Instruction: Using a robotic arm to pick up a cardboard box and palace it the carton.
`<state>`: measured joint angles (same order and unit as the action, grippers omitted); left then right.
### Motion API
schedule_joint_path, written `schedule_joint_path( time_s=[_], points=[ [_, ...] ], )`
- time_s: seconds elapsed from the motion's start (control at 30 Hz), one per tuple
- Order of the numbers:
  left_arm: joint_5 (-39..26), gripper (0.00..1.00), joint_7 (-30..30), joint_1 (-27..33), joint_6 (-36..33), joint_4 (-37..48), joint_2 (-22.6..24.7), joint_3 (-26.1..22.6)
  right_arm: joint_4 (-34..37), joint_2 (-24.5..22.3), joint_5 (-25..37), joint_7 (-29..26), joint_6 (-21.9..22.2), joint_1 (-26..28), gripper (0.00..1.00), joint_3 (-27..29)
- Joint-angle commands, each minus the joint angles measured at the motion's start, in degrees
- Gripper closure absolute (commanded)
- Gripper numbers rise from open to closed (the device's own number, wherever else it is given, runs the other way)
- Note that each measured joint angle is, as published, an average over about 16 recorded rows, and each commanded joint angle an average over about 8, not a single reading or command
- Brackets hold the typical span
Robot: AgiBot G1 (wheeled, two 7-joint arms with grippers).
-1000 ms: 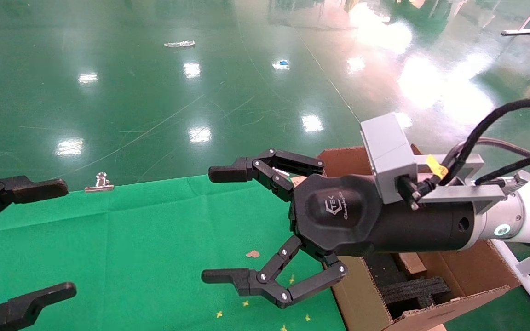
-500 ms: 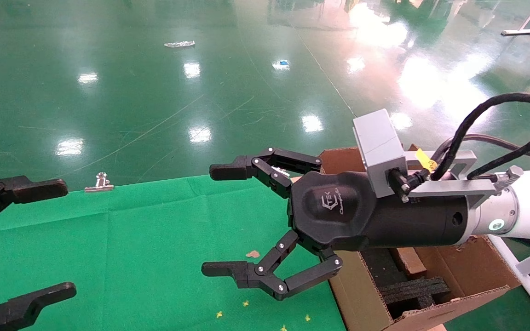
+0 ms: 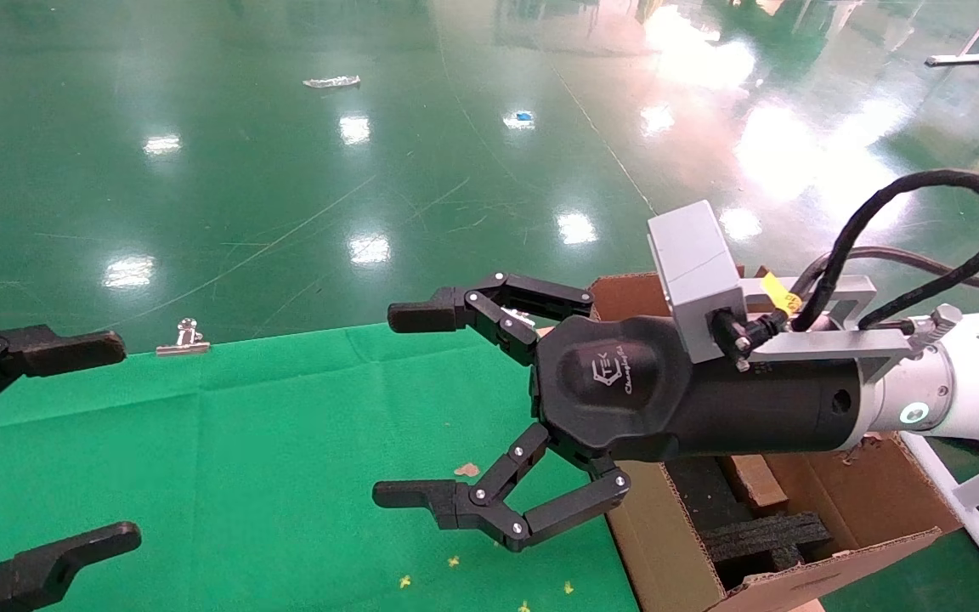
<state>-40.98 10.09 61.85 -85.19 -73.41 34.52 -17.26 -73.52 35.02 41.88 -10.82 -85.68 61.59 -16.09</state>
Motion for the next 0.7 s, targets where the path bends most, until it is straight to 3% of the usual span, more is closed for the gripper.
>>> schedule_joint_path(
  time_s=[0.03, 0.7],
  points=[
    [0.0, 0.00, 0.0, 0.0, 0.0, 0.0, 0.0, 0.0, 0.0, 0.0, 0.0, 0.0, 0.0, 0.0, 0.00, -0.1],
    [0.0, 0.00, 0.0, 0.0, 0.0, 0.0, 0.0, 0.0, 0.1, 0.0, 0.1, -0.1, 0.1, 0.2, 0.00, -0.2]
  ],
)
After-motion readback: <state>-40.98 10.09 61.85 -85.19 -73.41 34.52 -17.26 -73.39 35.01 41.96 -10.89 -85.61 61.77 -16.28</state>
